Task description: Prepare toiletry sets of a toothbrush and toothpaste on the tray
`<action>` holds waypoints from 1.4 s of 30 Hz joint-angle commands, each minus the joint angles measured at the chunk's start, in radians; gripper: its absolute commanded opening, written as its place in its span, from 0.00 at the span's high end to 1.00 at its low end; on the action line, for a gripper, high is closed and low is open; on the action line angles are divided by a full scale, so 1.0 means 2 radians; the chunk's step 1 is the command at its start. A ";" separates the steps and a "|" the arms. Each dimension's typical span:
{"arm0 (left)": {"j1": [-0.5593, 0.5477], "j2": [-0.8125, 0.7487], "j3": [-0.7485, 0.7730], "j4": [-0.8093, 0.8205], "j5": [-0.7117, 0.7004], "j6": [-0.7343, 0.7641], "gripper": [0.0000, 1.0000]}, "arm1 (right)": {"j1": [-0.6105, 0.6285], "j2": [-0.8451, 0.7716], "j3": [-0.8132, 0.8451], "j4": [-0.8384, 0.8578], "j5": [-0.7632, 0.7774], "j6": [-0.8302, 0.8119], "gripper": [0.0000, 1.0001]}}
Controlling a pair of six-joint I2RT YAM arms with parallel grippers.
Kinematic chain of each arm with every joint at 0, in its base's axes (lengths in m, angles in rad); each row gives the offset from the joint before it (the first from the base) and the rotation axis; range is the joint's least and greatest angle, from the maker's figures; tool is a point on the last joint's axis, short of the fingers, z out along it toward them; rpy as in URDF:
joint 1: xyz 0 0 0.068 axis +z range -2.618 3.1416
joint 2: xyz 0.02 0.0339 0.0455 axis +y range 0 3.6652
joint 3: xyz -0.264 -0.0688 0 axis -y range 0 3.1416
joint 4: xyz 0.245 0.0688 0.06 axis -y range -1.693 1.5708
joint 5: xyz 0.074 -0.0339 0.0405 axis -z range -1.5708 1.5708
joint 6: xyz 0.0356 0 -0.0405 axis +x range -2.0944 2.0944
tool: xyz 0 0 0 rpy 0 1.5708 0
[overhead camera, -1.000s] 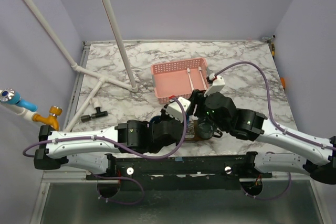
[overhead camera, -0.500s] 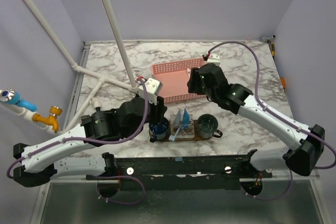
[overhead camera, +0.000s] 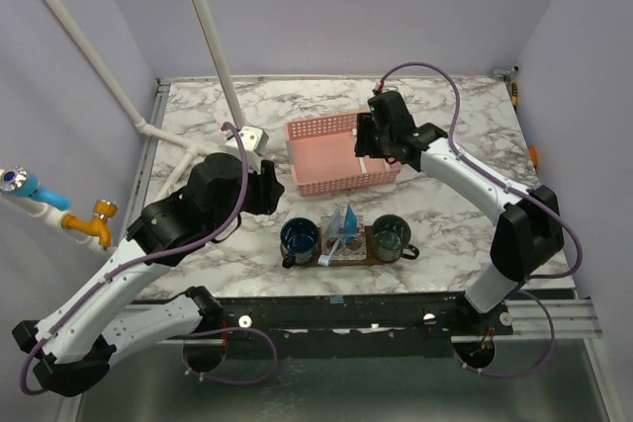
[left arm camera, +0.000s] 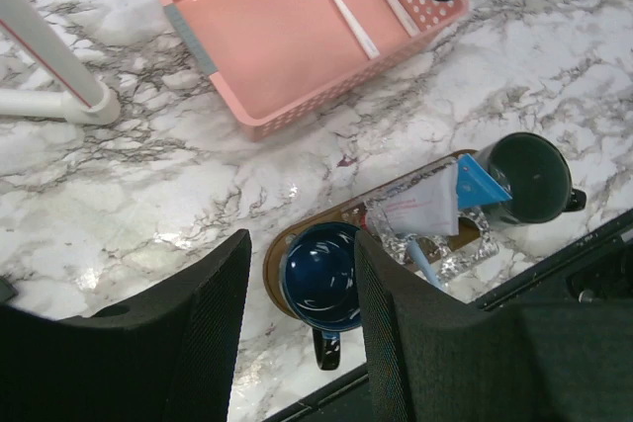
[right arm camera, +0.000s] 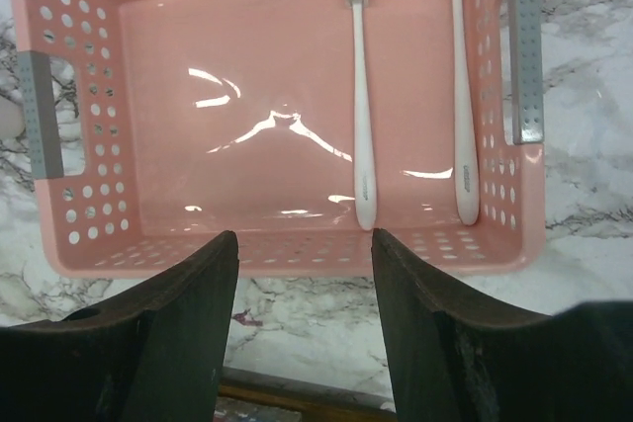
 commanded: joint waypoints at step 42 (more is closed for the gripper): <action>0.154 -0.003 -0.083 0.027 0.127 0.011 0.58 | -0.033 0.293 0.152 -0.056 0.006 -0.047 0.63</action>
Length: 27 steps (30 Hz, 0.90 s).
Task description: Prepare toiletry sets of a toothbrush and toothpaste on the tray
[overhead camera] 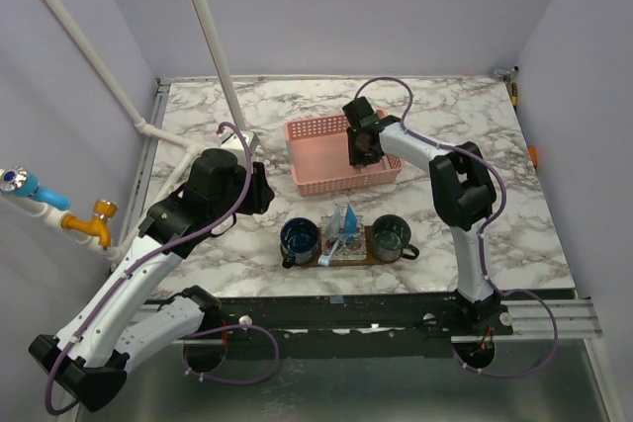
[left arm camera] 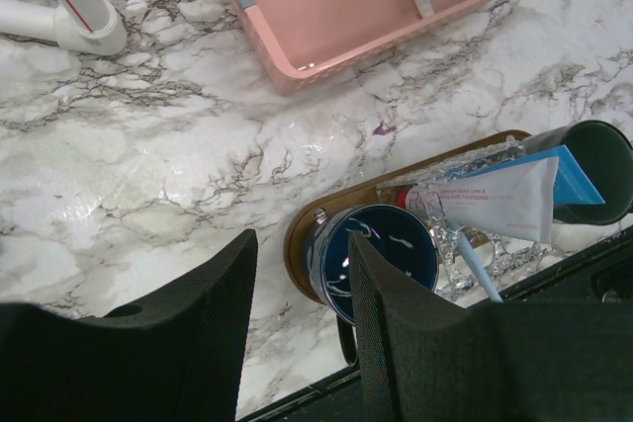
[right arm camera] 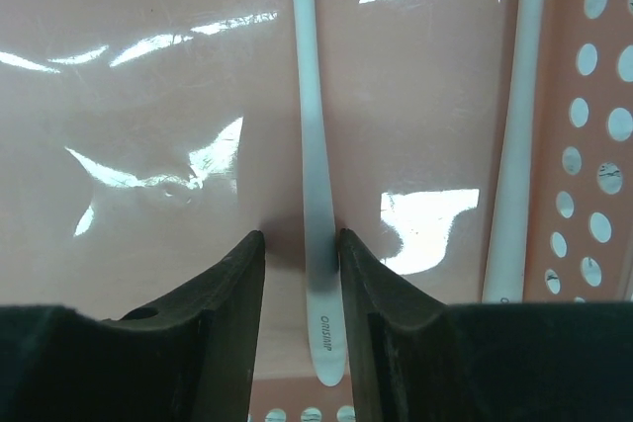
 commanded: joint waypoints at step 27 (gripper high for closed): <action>0.002 -0.023 -0.012 0.013 0.008 0.011 0.59 | -0.002 -0.101 -0.036 0.059 -0.015 0.001 1.00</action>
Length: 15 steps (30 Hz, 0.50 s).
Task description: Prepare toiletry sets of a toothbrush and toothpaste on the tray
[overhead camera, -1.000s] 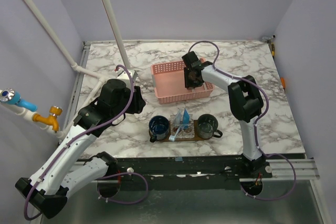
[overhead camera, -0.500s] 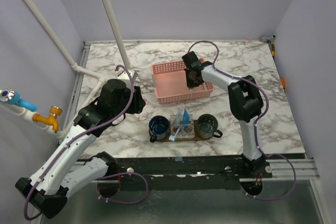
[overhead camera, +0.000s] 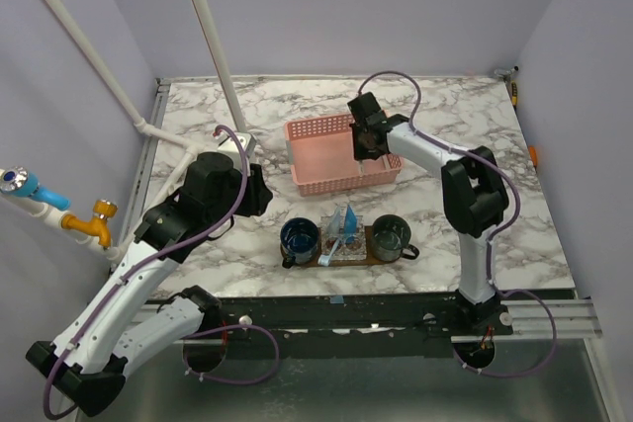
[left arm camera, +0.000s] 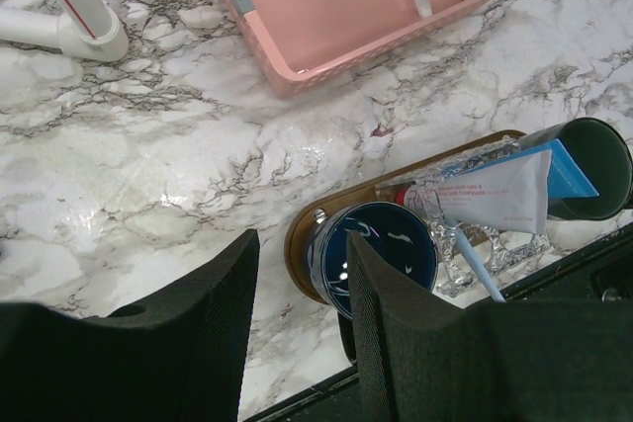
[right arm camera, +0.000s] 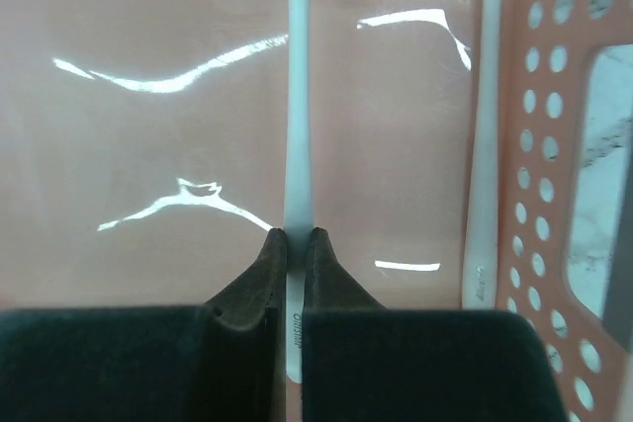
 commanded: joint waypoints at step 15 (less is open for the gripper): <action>0.002 -0.025 -0.005 0.040 0.074 0.000 0.58 | 0.013 -0.280 -0.135 0.157 -0.096 0.061 0.99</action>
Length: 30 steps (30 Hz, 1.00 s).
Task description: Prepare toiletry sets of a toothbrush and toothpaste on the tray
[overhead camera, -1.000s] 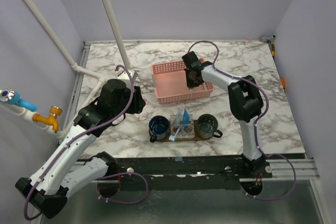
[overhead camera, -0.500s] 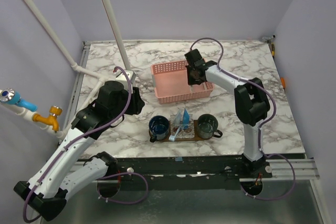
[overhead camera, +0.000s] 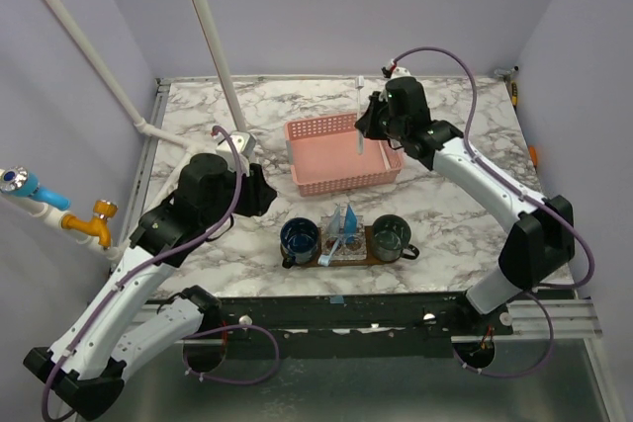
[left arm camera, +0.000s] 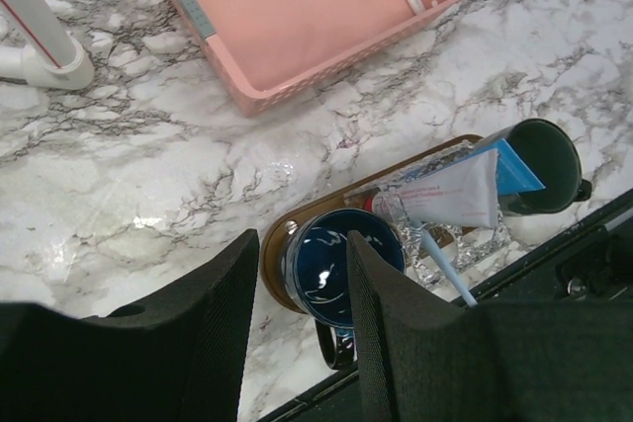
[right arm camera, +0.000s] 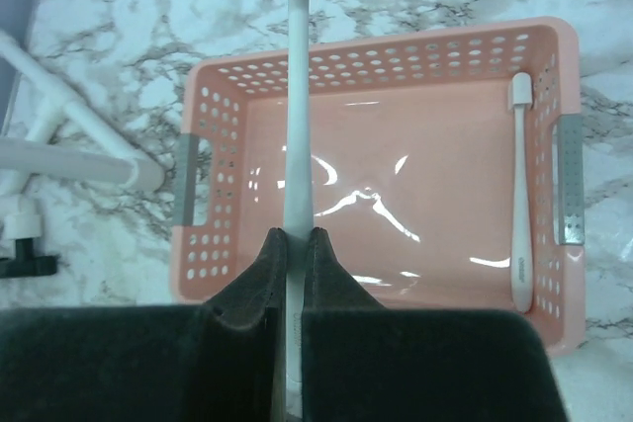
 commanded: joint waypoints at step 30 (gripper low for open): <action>0.002 -0.053 -0.073 0.224 0.370 -0.185 0.46 | 0.193 -0.260 -0.269 0.374 -0.144 0.229 0.99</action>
